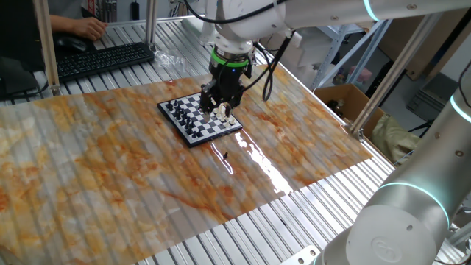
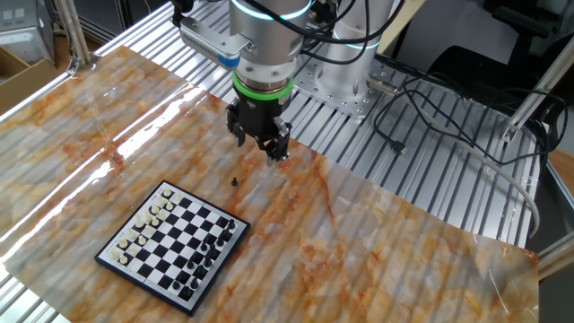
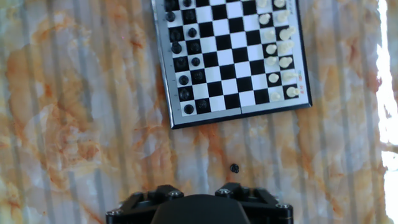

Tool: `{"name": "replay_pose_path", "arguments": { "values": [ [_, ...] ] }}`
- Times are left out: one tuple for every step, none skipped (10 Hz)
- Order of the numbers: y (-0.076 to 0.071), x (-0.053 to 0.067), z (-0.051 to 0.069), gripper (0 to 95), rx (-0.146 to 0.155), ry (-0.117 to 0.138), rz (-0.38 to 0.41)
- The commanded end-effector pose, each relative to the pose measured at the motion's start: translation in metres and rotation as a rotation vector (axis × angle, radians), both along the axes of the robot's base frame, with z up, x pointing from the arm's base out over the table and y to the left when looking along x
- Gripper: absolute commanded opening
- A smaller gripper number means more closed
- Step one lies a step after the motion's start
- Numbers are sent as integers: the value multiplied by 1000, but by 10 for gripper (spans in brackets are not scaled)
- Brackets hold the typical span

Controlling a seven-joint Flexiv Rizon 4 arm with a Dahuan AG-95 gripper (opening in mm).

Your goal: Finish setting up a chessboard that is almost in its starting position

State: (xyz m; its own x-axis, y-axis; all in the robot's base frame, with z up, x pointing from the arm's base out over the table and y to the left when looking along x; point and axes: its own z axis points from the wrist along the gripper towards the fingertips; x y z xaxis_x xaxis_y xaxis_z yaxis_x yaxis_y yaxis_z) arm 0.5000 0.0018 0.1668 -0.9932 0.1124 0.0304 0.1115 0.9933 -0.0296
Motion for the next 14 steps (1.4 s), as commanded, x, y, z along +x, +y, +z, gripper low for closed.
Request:
{"name": "replay_pose_path", "arguments": {
  "values": [
    [0, -1, 0, 0, 0, -3, 2],
    [0, -1, -1, 0, 0, -3, 2],
    [0, -1, -1, 0, 0, -4, 2],
    [1, -1, -2, 0, -3, -4, 0],
    [1, -1, -2, 0, -3, -5, -2],
    [1, -1, -3, 0, -5, -5, -1],
    [1, -1, -4, 0, -4, -4, -1],
    [2, -2, -5, 0, -4, -4, 2],
    [1, -2, -6, 0, -4, -3, 8],
    [1, -3, -7, 0, -4, -1, 13],
    [0, -3, -10, 0, -4, -1, 18],
    [-1, -3, -12, 0, -4, -1, 18],
    [-2, -4, -15, 0, -4, -2, 18],
    [-6, -5, -20, 190, 2, -2, 14]
  ]
}}
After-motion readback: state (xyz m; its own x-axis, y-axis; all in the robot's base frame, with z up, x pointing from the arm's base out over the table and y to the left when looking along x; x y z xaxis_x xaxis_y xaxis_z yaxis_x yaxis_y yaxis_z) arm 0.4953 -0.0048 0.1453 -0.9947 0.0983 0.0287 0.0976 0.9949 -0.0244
